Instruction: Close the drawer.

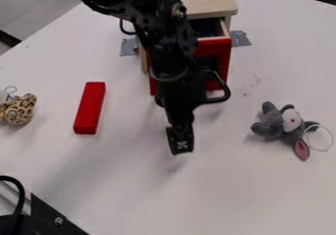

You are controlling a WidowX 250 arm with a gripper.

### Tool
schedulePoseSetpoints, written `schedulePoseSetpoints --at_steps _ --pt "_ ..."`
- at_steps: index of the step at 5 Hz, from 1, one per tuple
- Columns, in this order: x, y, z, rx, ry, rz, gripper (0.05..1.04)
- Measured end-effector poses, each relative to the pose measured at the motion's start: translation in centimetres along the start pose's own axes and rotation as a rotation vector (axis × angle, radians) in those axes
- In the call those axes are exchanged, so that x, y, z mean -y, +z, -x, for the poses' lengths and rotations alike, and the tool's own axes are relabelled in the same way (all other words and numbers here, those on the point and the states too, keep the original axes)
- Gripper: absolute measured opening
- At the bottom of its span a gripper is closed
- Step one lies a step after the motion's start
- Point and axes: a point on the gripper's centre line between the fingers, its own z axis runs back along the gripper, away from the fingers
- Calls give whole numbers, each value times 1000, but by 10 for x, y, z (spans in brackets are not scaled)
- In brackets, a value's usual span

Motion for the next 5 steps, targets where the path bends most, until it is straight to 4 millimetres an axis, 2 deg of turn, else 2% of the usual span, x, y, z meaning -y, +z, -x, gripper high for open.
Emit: schedulePoseSetpoints --at_steps 1,2,3,5 --pt "-12 2 3 -8 22 -5 999" --pt "-14 -2 2 -10 26 -5 999" --pt "-32 4 0 12 55 -45 999" --pt "-40 2 2 12 80 -46 999"
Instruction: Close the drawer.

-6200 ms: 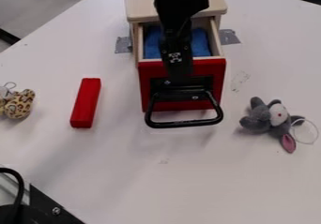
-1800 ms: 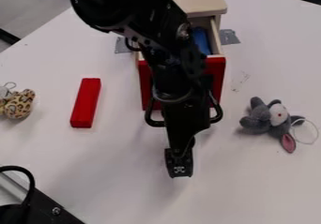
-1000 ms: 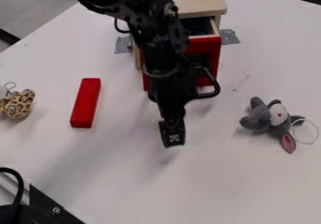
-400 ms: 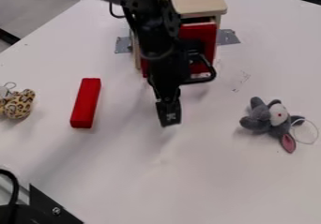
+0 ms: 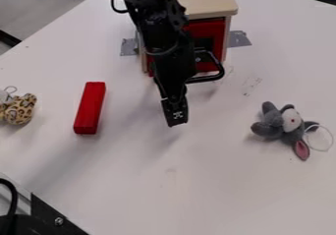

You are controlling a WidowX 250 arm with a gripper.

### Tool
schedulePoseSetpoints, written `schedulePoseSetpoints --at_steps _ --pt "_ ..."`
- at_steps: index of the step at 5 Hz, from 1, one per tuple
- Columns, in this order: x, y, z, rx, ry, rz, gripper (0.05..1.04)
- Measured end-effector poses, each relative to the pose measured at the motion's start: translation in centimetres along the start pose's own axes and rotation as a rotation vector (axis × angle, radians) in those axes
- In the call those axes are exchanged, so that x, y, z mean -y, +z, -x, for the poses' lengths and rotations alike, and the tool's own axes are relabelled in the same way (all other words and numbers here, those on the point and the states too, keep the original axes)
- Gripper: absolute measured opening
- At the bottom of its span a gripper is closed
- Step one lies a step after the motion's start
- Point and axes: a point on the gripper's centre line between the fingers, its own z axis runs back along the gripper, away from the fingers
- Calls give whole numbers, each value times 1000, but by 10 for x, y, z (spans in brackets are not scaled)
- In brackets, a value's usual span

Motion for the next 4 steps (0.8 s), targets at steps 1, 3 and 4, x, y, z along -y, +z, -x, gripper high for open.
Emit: schedulePoseSetpoints --at_steps 1,3,4 --pt "-8 2 0 3 6 -14 999" --pt "-8 2 2 2 14 -9 1000" --pt "-3 2 3 7 30 34 1000"
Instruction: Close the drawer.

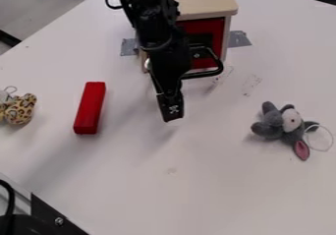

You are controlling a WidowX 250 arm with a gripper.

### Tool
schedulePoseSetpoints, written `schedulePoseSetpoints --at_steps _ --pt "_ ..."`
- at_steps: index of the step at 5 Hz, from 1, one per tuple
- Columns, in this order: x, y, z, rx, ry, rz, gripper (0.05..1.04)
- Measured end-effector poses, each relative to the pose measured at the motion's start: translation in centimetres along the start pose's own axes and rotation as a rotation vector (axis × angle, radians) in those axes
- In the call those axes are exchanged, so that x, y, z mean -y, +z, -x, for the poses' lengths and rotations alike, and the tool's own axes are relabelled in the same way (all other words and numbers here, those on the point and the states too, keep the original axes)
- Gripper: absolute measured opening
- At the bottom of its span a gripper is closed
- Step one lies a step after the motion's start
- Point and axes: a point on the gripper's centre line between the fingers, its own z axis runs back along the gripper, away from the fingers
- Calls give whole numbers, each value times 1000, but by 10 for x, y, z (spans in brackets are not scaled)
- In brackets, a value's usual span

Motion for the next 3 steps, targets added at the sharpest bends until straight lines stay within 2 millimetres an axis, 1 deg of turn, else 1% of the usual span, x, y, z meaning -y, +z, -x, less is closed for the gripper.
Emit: schedulePoseSetpoints --at_steps 1,2,3 --pt "15 -1 4 -15 11 56 1000" --pt "22 15 -1 19 4 62 1000" --pt "28 43 -7 103 16 19 1000"
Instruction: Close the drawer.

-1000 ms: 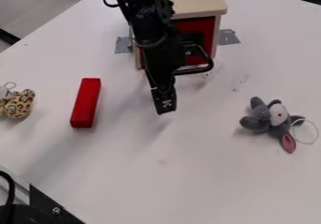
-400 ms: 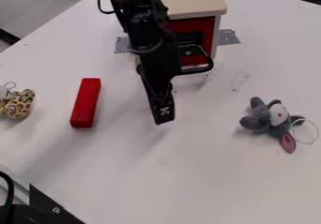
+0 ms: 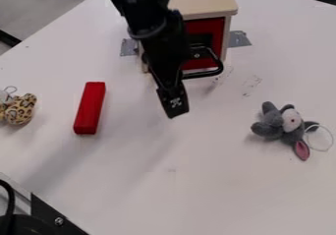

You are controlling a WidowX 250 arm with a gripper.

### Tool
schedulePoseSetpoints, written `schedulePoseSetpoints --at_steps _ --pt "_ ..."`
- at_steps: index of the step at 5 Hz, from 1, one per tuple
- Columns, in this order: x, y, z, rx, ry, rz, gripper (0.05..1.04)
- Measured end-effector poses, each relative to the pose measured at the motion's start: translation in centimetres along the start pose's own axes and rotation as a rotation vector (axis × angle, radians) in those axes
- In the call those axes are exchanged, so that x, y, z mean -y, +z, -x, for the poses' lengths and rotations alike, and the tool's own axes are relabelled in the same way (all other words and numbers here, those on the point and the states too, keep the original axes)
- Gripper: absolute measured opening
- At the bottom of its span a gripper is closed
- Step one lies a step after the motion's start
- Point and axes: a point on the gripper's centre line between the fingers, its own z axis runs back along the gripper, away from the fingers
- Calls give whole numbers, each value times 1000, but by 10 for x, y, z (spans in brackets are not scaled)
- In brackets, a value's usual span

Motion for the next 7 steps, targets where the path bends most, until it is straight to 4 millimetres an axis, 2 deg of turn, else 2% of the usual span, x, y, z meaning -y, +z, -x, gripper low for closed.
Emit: schedulePoseSetpoints --at_steps 1,2,3,4,5,7 --pt "0 21 -13 19 141 -142 1000" --pt "-2 38 -16 25 318 -260 1000" --pt "-13 56 -19 -8 474 -361 1000" --pt "-20 70 -25 -8 543 -388 1000" --pt "-25 75 -28 -15 560 -351 1000" --pt "-31 79 -26 -14 588 -170 1000"
